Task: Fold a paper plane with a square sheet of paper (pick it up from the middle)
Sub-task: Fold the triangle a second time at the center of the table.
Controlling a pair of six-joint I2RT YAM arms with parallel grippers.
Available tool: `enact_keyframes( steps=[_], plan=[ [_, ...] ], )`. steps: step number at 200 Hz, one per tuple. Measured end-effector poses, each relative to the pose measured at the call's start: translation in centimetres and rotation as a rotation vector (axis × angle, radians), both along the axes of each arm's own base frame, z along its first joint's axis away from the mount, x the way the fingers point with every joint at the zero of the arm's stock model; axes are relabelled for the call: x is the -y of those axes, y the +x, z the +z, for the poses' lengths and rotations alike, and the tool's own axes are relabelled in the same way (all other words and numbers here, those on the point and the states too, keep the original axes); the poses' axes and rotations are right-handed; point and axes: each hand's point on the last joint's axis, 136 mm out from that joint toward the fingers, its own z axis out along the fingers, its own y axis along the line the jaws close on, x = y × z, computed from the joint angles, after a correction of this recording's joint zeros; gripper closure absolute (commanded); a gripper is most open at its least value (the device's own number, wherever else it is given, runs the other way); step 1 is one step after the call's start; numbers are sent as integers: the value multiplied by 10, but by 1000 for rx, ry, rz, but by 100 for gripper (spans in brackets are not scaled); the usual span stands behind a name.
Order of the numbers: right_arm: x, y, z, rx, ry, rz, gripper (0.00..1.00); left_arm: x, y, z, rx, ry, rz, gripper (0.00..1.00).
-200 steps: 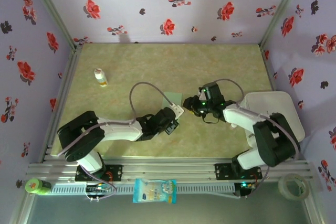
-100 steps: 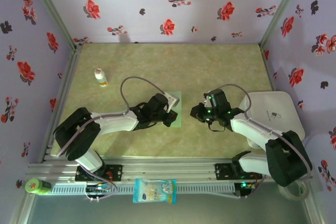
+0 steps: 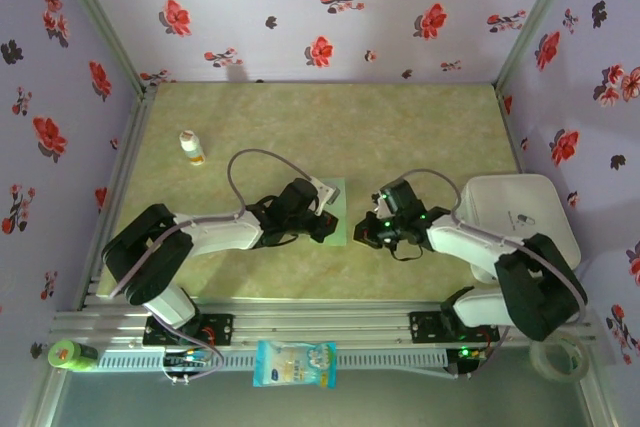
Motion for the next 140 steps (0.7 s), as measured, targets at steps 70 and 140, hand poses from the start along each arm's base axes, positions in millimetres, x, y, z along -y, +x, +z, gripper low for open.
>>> enact_keyframes(
  steps=[70, 140],
  plan=[
    [-17, 14, -18, -52, -11, -17, 100, -2, 0, -7, -26, 12, 11, 100],
    [-26, 16, -34, -97, 4, -11, 100, -2, -1, -10, -50, 3, 33, 100]
  ],
)
